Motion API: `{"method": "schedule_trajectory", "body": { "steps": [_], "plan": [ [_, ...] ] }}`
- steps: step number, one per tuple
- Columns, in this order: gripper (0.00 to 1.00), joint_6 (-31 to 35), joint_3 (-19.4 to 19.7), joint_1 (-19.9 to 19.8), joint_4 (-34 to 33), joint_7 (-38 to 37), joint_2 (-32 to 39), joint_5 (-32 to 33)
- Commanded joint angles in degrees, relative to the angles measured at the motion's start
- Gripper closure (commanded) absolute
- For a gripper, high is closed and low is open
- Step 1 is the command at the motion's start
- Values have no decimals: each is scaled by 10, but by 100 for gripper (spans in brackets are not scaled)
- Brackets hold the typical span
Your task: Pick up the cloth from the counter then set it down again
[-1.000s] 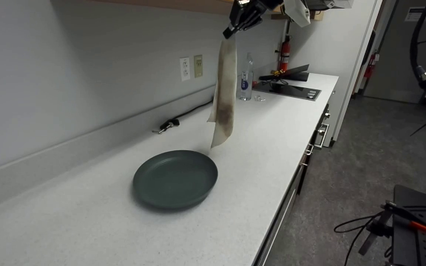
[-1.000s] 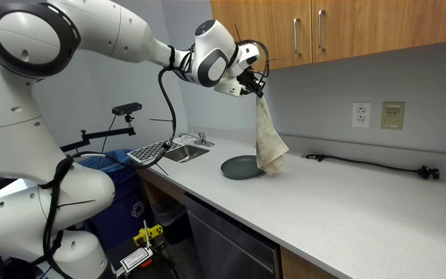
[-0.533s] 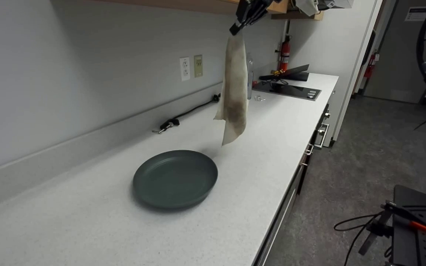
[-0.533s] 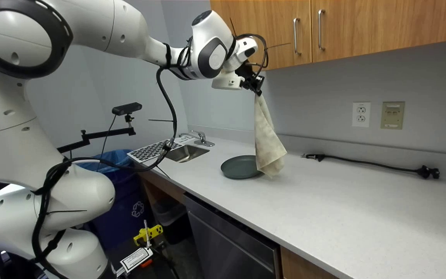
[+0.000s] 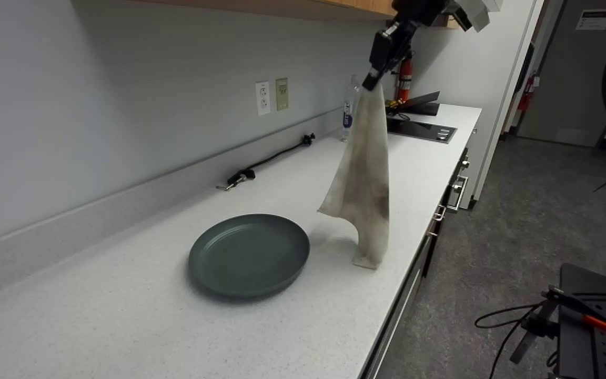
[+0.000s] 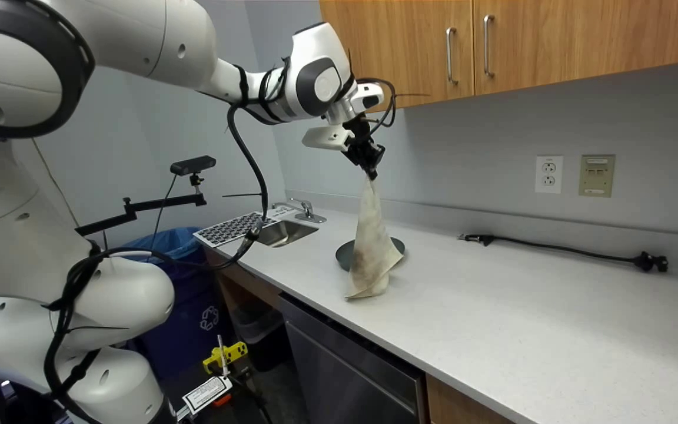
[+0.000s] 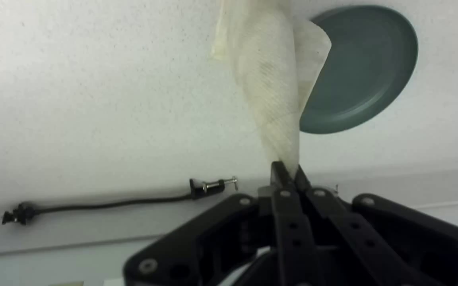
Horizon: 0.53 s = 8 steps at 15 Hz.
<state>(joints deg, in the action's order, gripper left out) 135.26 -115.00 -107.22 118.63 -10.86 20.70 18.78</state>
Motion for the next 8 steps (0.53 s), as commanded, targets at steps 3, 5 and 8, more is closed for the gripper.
{"method": "schedule_trajectory", "body": {
  "steps": [3, 5, 8],
  "plan": [
    [100, 14, 135, 103, 25, 13, -12, -51],
    [100, 31, 188, 146, 32, 18, -29, -73],
    [100, 48, 261, 215, 46, 23, -53, -111]
  ]
}}
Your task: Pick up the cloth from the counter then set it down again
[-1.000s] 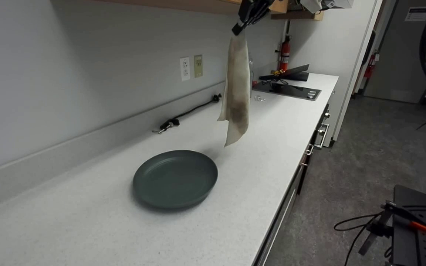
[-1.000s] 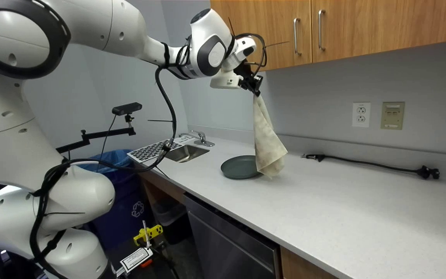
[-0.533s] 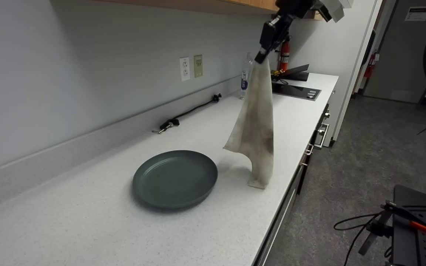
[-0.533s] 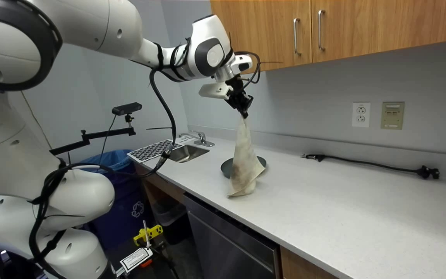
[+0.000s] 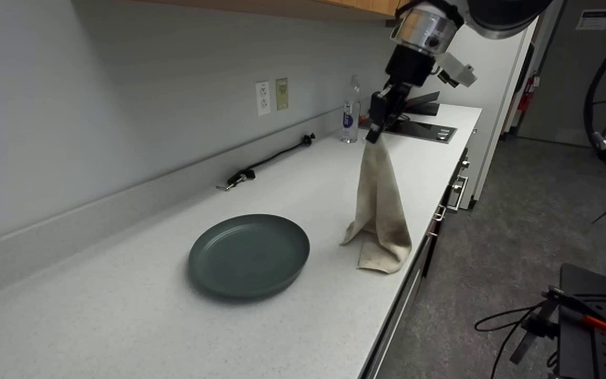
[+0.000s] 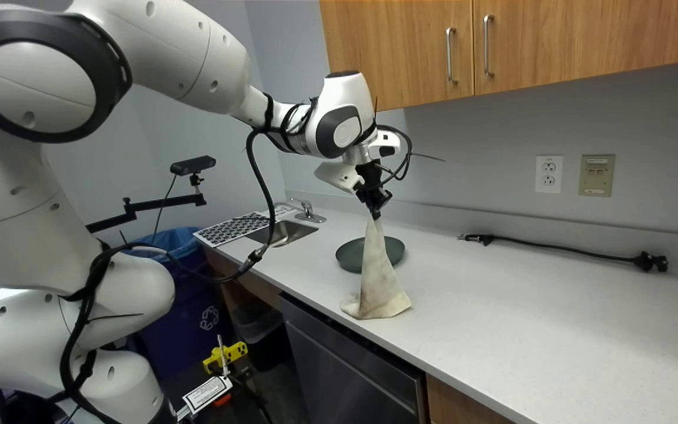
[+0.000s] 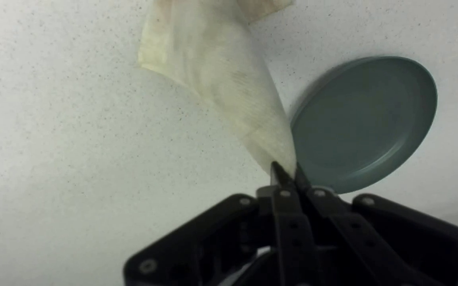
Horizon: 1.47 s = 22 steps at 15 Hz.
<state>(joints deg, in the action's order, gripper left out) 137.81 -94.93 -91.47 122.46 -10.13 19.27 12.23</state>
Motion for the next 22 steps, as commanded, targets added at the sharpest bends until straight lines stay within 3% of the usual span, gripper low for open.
{"method": "schedule_trajectory", "body": {
  "steps": [1, 4, 5, 12, 13, 15, 17, 18, 21, 22],
  "plan": [
    [100, 26, 80, 76, 14, 19, -46, -59],
    [100, 23, 131, 127, 30, 31, -72, -105],
    [100, 10, 120, 123, 33, -6, -39, -61],
    [100, -56, 162, 160, 40, -16, -31, -60],
    [100, -47, 225, 214, 36, 35, -76, -126],
    [100, -23, 310, 288, 23, 44, -68, -126],
    [100, 1, 397, 373, -2, 26, -38, -81],
    [100, 10, 384, 364, -19, -21, 8, -8],
    [100, 7, 444, 433, -63, -61, 46, 59],
    [100, 8, 523, 510, -70, -31, 25, 14]
  ]
}}
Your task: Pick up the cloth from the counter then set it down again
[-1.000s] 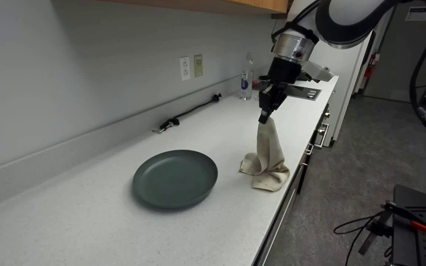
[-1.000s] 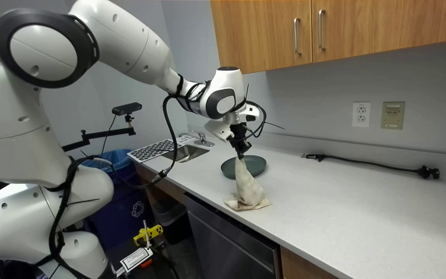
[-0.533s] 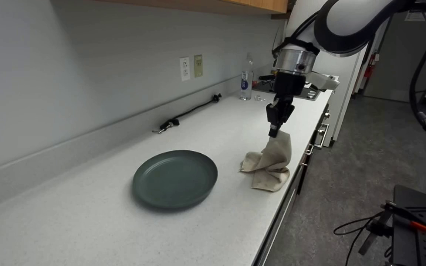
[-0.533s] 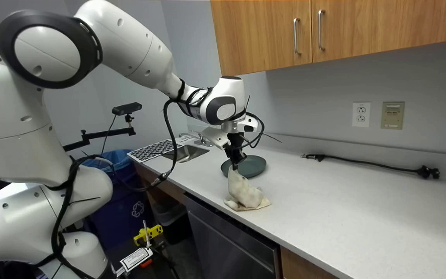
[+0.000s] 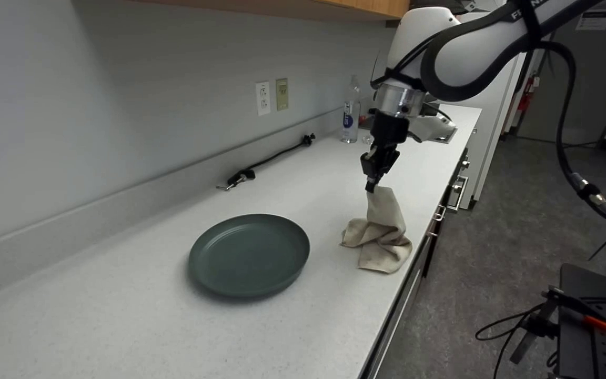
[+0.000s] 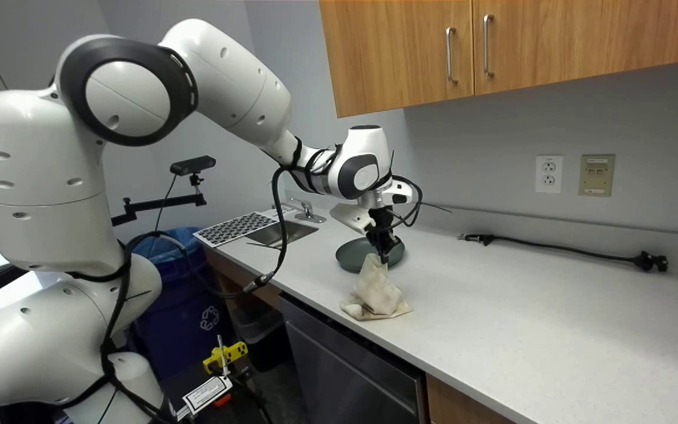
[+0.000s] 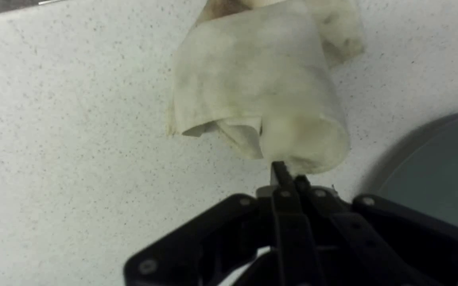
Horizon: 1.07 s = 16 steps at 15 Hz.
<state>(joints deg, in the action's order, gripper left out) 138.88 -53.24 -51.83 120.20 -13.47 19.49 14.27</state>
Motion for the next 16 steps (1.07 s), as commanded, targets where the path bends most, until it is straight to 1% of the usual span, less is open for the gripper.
{"method": "schedule_trajectory", "body": {
  "steps": [1, 5, 6, 8, 10, 12, 13, 16],
  "plan": [
    [100, -4, 134, 144, -55, 3, 26, -17],
    [100, -6, 304, 318, -66, 38, 15, -110],
    [100, -9, 337, 353, -64, 44, 10, -130],
    [100, -20, 385, 406, -57, 45, -2, -149],
    [100, -51, 418, 441, -49, 45, -16, -162],
    [100, -64, 444, 461, -41, 48, -25, -170],
    [100, -67, 454, 468, -40, 50, -27, -175],
    [100, -37, 476, 471, -45, 73, -14, -191]
  ]
}}
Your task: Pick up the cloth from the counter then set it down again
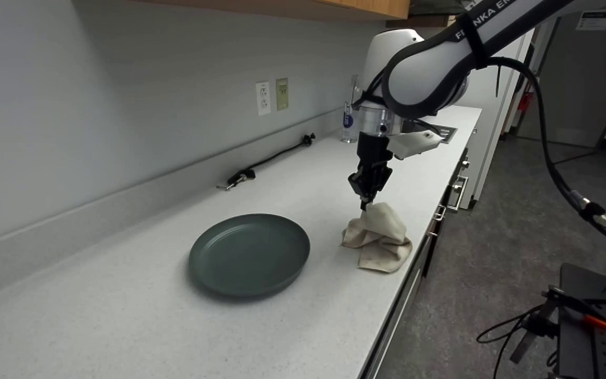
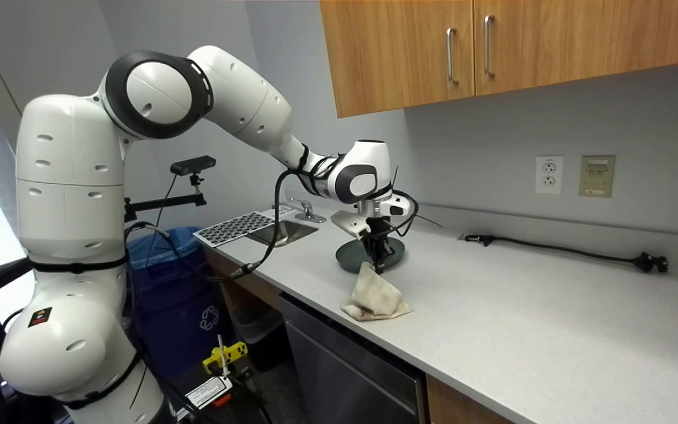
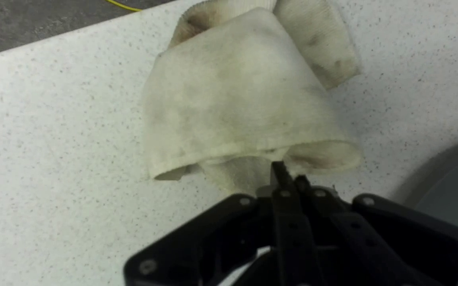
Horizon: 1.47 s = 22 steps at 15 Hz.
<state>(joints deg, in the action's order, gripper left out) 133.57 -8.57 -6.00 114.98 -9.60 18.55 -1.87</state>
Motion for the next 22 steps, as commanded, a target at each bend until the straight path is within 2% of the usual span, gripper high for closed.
{"method": "schedule_trajectory", "body": {
  "steps": [1, 9, 10, 12, 18, 20, 22],
  "plan": [
    [100, 17, 34, 13, 4, 39, 1, -37],
    [100, -18, 48, 11, -27, 65, 39, -84],
    [73, -21, 48, 12, -28, 65, 39, -84],
    [68, -17, 49, 15, -25, 68, 37, -80],
    [21, 27, 55, 41, 1, 63, -11, -39],
    [5, 30, 49, 45, 10, 66, -37, -43],
    [0, 22, 43, 50, 20, 71, -64, -55]
  ]
}}
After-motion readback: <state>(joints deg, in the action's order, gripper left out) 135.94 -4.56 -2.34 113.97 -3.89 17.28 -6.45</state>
